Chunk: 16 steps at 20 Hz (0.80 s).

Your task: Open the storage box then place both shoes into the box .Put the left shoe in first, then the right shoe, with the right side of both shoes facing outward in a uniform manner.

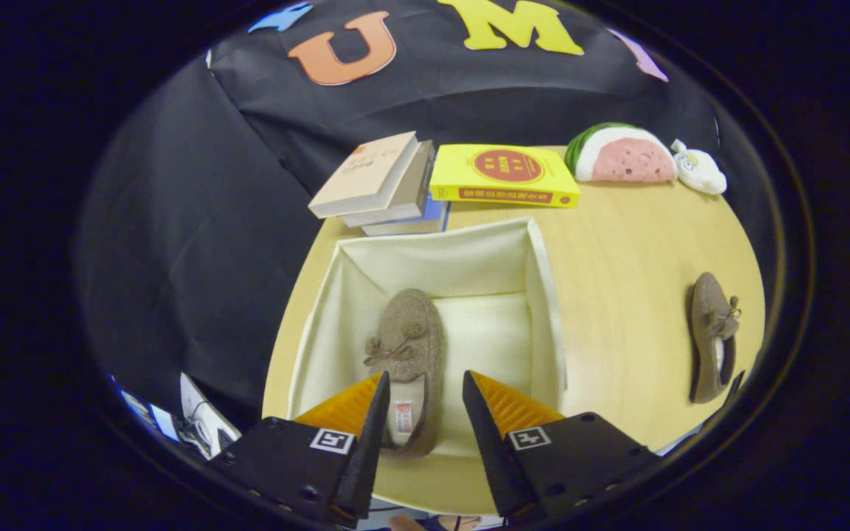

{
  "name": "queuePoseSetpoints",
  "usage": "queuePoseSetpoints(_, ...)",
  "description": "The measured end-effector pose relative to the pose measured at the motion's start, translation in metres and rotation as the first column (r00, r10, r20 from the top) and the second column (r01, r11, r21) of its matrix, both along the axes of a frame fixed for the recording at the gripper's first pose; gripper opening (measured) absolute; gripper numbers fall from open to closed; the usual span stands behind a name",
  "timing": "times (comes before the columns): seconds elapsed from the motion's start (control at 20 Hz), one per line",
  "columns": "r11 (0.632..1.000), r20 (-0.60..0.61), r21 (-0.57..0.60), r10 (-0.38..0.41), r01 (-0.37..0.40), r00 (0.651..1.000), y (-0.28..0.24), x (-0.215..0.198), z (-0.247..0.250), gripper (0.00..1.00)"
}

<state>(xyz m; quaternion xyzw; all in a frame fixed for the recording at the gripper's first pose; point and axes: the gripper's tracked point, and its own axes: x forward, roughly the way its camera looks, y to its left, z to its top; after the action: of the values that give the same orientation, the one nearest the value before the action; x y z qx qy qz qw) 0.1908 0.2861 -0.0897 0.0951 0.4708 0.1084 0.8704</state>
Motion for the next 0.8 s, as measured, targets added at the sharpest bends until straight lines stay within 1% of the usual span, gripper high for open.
queuePoseSetpoints(0.1, 1.000, 0.034, -0.021, 0.014, -0.014, 0.999, -0.018, -0.007, 0.020, 0.72)
queuePoseSetpoints(0.25, 0.998, 0.074, -0.064, 0.001, 0.004, 0.997, -0.060, -0.013, 0.040, 0.89)
queuePoseSetpoints(0.4, 0.993, 0.093, -0.106, -0.036, 0.046, 0.995, -0.117, -0.015, 0.049, 0.89)
queuePoseSetpoints(0.5, 0.988, 0.094, -0.132, -0.063, 0.075, 0.994, -0.158, -0.016, 0.045, 0.89)
queuePoseSetpoints(0.65, 0.980, 0.085, -0.159, -0.105, 0.118, 0.991, -0.219, -0.015, 0.033, 0.89)
queuePoseSetpoints(0.8, 0.967, 0.058, -0.206, -0.140, 0.149, 0.989, -0.277, -0.014, 0.007, 0.89)
